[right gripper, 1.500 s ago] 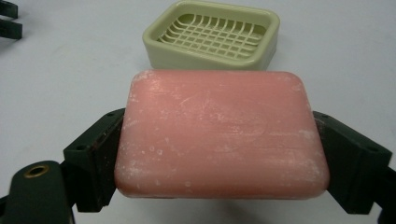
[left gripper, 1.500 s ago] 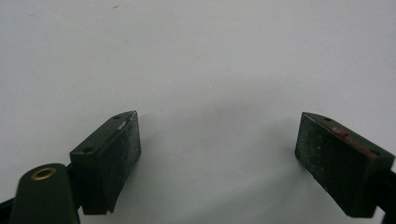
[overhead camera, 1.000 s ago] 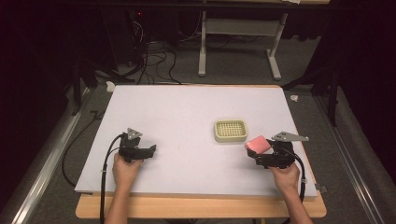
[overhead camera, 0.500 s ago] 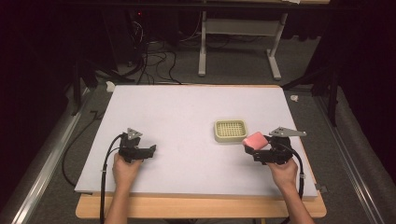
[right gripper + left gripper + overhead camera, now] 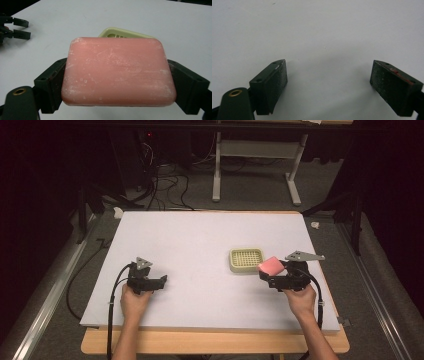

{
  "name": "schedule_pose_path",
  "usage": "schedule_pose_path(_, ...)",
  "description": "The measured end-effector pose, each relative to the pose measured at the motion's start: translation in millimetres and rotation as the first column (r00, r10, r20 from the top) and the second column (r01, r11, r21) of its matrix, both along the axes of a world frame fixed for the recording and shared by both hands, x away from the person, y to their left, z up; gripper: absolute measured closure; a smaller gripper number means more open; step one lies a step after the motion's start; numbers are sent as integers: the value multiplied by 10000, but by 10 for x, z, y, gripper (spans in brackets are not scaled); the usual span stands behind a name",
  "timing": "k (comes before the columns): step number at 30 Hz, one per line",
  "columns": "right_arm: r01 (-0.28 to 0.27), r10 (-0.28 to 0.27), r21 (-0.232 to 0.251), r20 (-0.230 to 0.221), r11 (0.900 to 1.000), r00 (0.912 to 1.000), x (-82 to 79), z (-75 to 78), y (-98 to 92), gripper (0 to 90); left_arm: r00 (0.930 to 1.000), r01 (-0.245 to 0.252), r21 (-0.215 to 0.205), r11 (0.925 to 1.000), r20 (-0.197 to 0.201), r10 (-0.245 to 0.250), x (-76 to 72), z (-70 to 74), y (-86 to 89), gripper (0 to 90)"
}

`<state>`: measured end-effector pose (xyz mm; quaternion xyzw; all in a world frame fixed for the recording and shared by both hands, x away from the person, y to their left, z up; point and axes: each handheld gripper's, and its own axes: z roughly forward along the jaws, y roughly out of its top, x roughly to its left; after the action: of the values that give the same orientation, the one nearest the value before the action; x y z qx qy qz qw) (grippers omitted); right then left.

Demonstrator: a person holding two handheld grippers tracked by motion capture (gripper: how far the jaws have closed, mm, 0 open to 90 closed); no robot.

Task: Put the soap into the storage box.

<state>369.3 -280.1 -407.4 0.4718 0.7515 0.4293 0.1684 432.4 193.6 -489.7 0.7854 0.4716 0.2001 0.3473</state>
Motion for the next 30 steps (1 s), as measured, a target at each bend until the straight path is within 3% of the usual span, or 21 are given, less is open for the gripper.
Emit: schedule_pose_path(30,100,-105,-291,-153,9995,9998,296,131,141,138,10000,0,1,10000,0,0,0,0,1,147)
